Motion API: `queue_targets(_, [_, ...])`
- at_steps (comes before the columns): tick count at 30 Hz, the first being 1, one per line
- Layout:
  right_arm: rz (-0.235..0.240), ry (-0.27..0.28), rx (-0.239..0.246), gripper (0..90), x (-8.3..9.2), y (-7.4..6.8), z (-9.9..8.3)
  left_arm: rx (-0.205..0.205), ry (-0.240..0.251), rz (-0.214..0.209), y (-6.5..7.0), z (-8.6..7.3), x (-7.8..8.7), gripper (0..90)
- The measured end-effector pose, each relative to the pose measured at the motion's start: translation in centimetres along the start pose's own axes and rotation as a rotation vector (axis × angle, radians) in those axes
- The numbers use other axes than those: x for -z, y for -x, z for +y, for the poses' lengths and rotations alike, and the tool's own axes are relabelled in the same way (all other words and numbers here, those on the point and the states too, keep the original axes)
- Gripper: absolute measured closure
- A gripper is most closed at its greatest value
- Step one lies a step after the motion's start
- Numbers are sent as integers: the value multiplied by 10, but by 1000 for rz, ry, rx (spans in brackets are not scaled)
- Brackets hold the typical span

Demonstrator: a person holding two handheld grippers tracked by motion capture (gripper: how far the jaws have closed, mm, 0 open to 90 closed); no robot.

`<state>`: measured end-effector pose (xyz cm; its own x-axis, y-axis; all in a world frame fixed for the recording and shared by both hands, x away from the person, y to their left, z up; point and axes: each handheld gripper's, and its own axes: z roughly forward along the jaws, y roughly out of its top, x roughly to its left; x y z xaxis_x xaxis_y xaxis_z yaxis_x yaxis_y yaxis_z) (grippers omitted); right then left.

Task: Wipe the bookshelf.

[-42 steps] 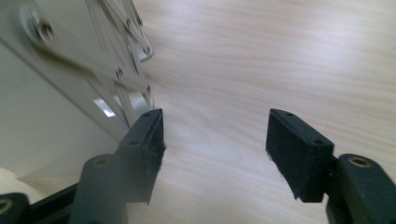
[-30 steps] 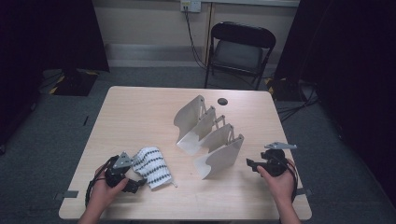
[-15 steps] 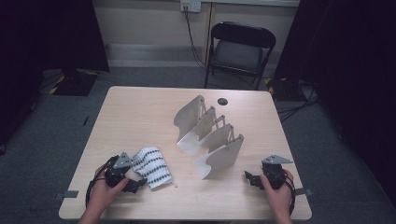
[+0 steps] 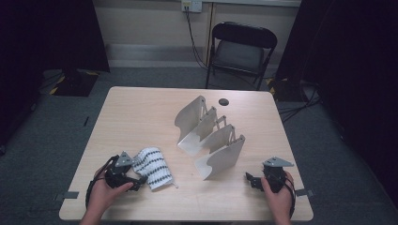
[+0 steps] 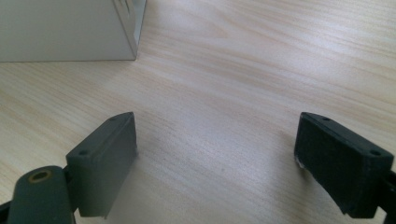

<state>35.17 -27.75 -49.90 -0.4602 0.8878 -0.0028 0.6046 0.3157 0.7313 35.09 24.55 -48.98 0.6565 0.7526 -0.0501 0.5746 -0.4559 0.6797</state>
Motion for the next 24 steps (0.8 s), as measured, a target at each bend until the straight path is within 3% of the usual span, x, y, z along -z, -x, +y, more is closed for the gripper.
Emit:
queue_targets(4, [0, 0, 0, 124, 0, 0, 0, 40, 30, 8, -3, 5, 9, 228])
queue_targets(8, [0, 0, 0, 124, 0, 0, 0, 72, 37, 12, -7, 12, 13, 356])
queue_targets(10, [0, 0, 0, 124, 0, 0, 0, 64, 33, 23, -9, 14, 13, 447])
queue_targets(13, [0, 0, 1, 125, 0, 0, 0, 116, 36, 39, -14, 17, 10, 491])
queue_targets(15, [0, 0, 0, 125, 0, 0, 0, 122, 35, 60, -16, 19, 8, 496])
queue_targets(24, [-1, 0, 0, 124, 0, 0, 0, 169, 47, 69, -19, 31, 1, 471])
